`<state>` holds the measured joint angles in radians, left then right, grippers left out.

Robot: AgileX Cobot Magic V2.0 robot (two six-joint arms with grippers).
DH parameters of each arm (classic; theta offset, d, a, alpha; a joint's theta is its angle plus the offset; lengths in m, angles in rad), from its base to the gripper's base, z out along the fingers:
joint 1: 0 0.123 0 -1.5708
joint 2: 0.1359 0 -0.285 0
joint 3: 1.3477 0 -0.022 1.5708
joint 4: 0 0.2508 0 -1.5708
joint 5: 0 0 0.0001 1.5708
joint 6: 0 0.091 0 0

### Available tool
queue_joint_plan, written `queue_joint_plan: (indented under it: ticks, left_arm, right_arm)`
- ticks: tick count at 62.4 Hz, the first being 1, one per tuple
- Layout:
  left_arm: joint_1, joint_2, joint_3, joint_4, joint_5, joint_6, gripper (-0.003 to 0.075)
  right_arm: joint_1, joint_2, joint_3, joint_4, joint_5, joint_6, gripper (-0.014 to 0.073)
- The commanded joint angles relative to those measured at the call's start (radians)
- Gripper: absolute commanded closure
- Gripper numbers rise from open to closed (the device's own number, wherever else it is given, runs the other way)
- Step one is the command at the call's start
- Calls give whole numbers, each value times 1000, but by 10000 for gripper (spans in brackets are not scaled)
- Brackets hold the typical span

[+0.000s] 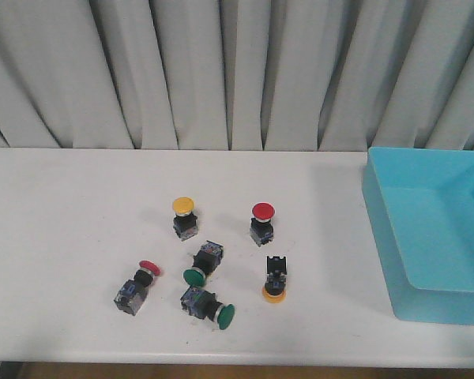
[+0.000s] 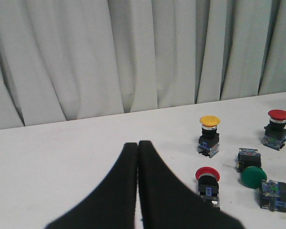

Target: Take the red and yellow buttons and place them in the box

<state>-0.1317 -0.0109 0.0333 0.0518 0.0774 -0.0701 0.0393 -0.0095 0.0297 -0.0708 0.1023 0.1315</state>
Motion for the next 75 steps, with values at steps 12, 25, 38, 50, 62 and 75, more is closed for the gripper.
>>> queue_joint_plan:
  ticks: [12,25,38,50,62,75]
  left_arm:
    - [-4,-14,40,-6,-77,-7,726]
    - [-4,-14,40,-6,-77,-7,726]
    - [-4,-14,40,-6,-77,-7,726]
    - [-4,-14,34,31,-192,21,726]
    - [-4,32,-113,-4,-629,29,726]
    - [-4,477,-632,-35,-452,283,726]
  right_arm:
    - [-6,-12,6,-3,-78,0,599]
    - [-6,-12,6,-3,-78,0,599]
    - [-6,-12,6,-3,-78,0,599]
    - [-6,-12,-5,-3,-180,12,599]
    - [-9,65,-184,18,-772,-124,599]
    - [-12,505,-681,50,-480,-288,599]
